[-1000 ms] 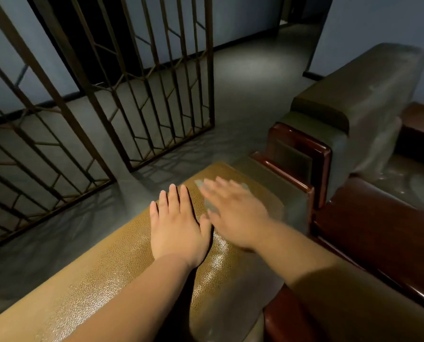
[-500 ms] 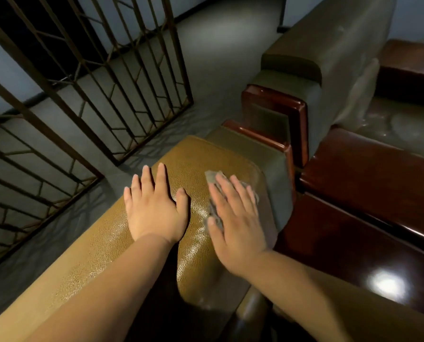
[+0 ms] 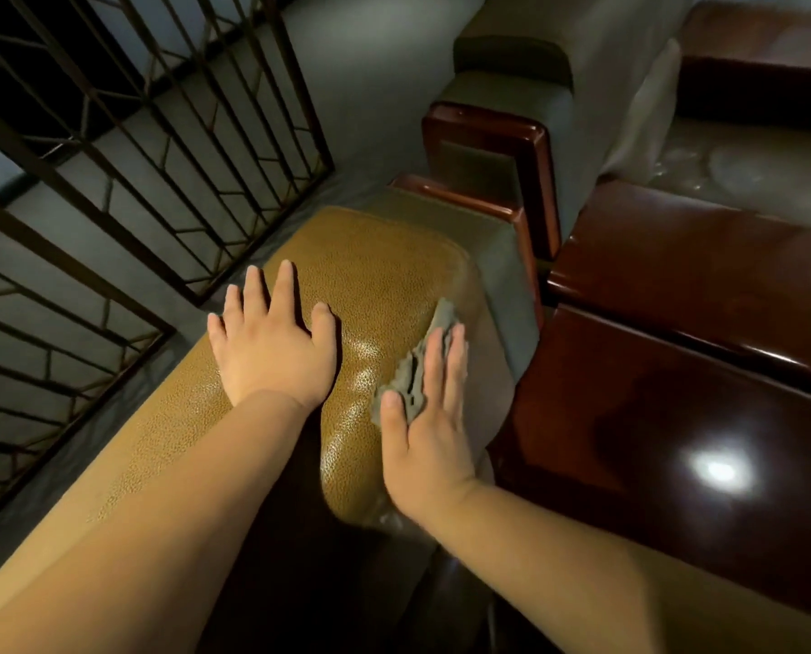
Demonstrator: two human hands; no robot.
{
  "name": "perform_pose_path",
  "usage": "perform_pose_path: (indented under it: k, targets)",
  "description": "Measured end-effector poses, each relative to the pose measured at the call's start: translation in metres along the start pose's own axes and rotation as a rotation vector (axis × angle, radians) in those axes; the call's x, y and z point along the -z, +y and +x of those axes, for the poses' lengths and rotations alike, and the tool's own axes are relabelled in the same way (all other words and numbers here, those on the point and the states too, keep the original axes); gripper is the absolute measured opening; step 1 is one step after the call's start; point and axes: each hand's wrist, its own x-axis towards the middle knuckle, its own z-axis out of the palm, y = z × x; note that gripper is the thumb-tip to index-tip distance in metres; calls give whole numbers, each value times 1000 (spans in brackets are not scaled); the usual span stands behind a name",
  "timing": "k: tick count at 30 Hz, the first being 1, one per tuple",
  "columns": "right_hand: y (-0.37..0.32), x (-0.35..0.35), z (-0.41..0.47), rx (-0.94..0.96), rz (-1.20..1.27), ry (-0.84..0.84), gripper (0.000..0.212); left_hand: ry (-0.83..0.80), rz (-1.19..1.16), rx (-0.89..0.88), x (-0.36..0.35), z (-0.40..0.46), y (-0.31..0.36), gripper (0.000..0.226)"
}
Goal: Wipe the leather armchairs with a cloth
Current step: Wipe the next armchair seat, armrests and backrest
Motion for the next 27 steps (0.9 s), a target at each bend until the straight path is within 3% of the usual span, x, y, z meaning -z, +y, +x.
perform_pose_path:
  k: [3,5,7,9,13,16,19,21,27]
  targets:
    - [20,18,50,-60,-10,21,73,-60,8,-184,12,-3,2,72]
    - [35,36,98,-208,85,67,68,-148,54,-395,15,-3,12,72]
    - [48,41,114,-339,175,102,67,-206,104,-489,11,-2,30,72]
    - [50,28,86,-362,184,101,71,-213,133,-497,4,-2,51,75]
    - [47,-10,-4,-220,101,-5,75,-162,190,-482,-7,-6,66,77]
    - [80,8,40,-214,31,-15,72,-96,269,-560,-14,-7,67,71]
    - [115,34,107,-446,64,41,67,-66,292,-601,-18,-5,68,68]
    - [128,29,106,-581,169,78,68,-52,281,-623,-20,-1,70,69]
    - [98,-22,-6,-360,221,5,81,-58,269,-684,-21,10,77,76]
